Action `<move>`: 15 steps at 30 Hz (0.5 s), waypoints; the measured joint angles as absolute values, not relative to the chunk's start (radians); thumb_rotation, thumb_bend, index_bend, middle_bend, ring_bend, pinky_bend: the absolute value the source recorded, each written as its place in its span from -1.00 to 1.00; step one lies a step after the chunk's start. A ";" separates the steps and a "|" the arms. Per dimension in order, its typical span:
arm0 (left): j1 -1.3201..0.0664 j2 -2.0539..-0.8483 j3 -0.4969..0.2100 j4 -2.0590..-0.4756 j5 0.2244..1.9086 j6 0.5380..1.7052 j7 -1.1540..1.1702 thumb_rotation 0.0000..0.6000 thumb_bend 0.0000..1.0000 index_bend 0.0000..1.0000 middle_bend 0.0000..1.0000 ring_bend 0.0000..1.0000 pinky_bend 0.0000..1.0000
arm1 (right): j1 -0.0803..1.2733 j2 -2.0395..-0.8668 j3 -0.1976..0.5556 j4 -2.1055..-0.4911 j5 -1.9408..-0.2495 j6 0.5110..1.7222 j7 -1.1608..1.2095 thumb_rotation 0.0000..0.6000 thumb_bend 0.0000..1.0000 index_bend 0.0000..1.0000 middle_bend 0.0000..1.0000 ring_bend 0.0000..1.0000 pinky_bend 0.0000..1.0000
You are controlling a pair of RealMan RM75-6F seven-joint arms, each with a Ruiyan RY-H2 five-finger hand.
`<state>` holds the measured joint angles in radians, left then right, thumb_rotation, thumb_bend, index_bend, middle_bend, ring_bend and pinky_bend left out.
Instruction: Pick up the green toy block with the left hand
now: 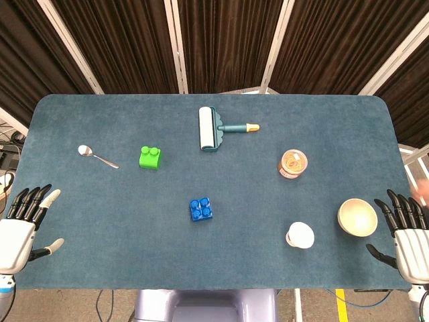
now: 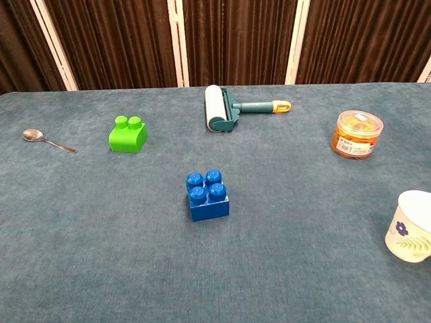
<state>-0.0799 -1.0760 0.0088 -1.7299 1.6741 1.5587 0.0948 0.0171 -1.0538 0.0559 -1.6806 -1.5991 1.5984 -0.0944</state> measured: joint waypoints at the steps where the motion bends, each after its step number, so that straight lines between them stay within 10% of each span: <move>1: -0.080 -1.076 0.009 -1.730 1.674 1.558 0.095 1.00 -1.00 -1.00 -1.00 -1.00 -1.00 | 0.017 -1.054 0.056 -1.681 -1.600 1.598 -0.095 1.00 -1.00 -0.76 -1.00 -1.00 -1.00; 15: -0.097 -1.088 -0.002 -1.718 1.640 1.517 0.104 1.00 -1.00 -1.00 -1.00 -1.00 -1.00 | 0.023 -1.059 0.061 -1.687 -1.597 1.595 -0.111 1.00 -1.00 -0.86 -1.00 -1.00 -1.00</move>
